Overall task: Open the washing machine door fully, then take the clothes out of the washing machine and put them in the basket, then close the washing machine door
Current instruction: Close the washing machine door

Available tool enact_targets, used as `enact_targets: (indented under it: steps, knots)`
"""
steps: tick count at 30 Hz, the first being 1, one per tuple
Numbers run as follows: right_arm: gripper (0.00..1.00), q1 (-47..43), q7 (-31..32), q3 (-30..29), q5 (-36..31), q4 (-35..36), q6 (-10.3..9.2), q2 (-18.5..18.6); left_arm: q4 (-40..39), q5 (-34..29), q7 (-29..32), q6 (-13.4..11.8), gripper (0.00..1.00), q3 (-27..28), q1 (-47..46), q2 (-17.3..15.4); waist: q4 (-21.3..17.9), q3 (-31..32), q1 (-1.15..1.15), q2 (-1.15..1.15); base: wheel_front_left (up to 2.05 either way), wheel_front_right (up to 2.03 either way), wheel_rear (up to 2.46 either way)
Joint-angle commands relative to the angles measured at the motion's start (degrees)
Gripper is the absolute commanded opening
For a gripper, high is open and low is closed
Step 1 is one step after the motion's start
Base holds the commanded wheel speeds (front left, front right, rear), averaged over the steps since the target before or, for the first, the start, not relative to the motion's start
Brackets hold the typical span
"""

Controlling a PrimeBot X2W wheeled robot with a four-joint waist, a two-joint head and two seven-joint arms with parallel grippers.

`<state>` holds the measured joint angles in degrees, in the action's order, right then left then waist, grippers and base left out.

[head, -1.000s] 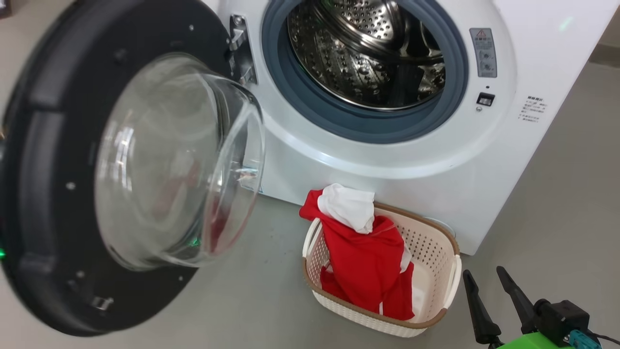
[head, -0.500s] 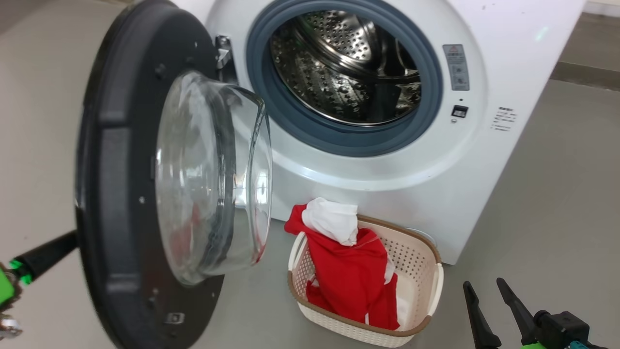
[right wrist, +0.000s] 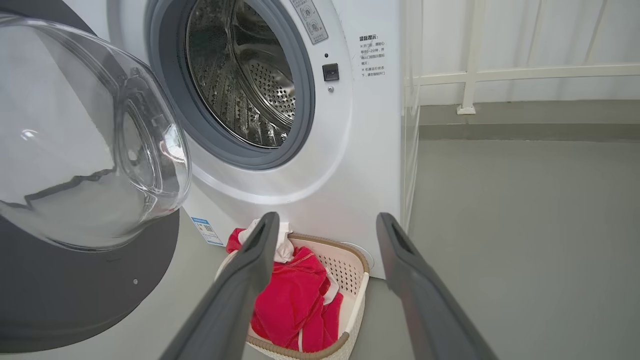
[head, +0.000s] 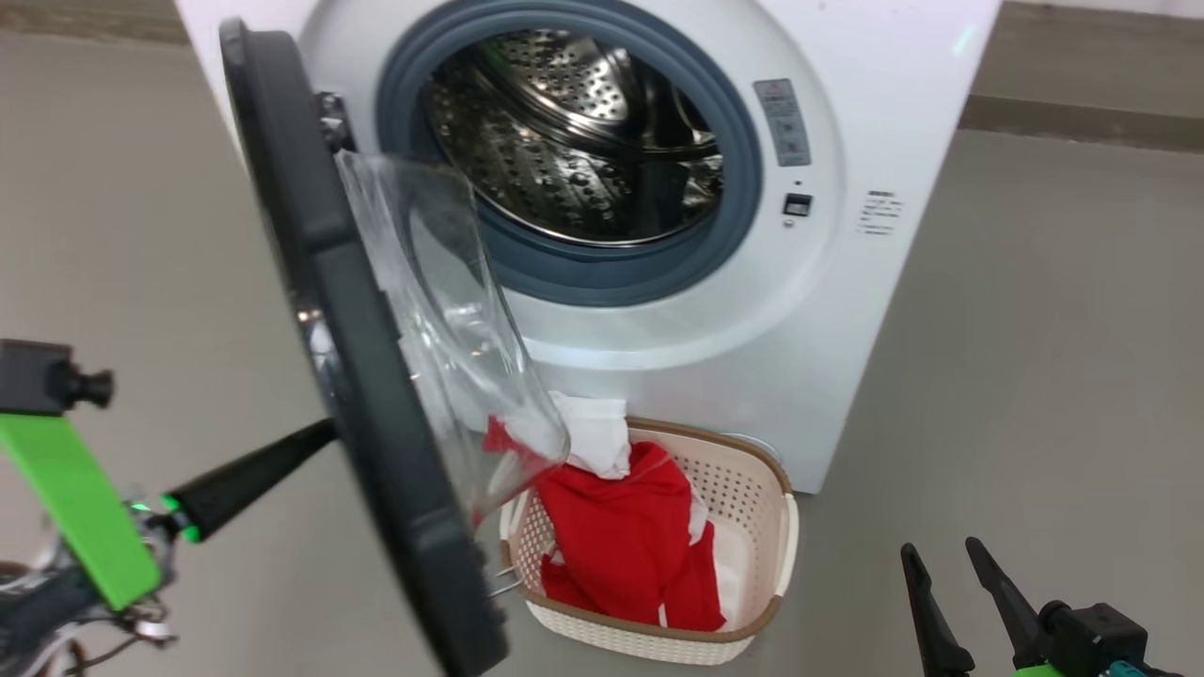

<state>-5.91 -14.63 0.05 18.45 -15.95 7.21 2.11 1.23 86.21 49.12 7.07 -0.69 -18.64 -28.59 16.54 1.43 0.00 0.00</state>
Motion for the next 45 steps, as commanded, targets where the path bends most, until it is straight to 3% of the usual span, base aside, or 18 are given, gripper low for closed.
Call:
enact_targets:
  steps: [1,8,14,29,34,38,39,41,42,45]
  knots:
    - [1.00,0.5,-0.4,1.0,0.7,1.6,0.28,0.8,-2.5,-0.4,-0.8,0.4,0.00,1.4,-3.2,-1.0,-1.8,-0.4,0.00,0.00,0.00,0.00,0.00]
    - [1.00,0.9,-0.4,0.8,0.7,1.9,0.28,0.8,-3.5,-2.0,-6.5,0.4,0.00,-2.5,-6.0,1.3,-4.2,-1.4,0.00,0.00,0.00,0.00,0.00]
    - [1.00,1.2,-0.4,0.9,0.8,1.8,0.28,0.8,-2.1,-3.0,-10.7,0.4,0.00,-4.8,-7.2,0.4,-4.8,-1.7,0.00,0.00,0.00,0.00,0.00]
    - [1.00,1.5,-0.4,1.3,0.8,1.4,0.28,0.8,0.1,-2.0,-21.0,0.4,0.00,-7.3,-1.9,-2.8,-1.0,-0.7,0.00,0.00,0.00,0.00,0.00]
    - [1.00,1.7,-0.4,1.9,0.8,1.3,0.28,0.8,0.8,-2.4,-25.9,0.4,0.38,-7.8,2.3,-3.4,0.2,-0.3,0.00,0.00,0.00,0.00,0.00]
    - [1.00,1.7,-0.4,2.5,0.7,1.1,0.28,0.8,1.6,-3.1,-30.3,0.4,0.48,-8.9,6.0,-3.6,1.1,-0.1,0.00,0.00,0.00,0.00,0.00]
    - [1.00,1.6,-0.4,2.7,0.7,1.1,0.28,0.8,1.9,-3.4,-31.6,0.4,0.69,-9.2,6.8,-3.5,1.3,-0.1,0.00,0.00,0.00,0.00,0.00]
    - [1.00,1.7,-0.4,3.1,0.7,0.9,0.28,0.8,2.9,-3.9,-34.3,0.4,0.94,-10.1,8.4,-3.2,1.7,-0.1,0.00,0.00,0.00,0.00,0.00]
    - [1.00,1.7,-0.4,3.3,0.7,0.8,0.28,0.8,3.4,-4.0,-35.6,0.4,1.00,-10.6,9.2,-3.0,1.9,-0.1,0.00,0.00,0.00,0.00,0.00]
    - [1.00,1.9,-0.4,3.7,0.8,0.6,0.28,0.8,4.3,-3.0,-37.6,0.4,1.00,-11.4,10.6,-2.1,2.2,-0.1,0.00,0.00,0.00,0.00,0.00]
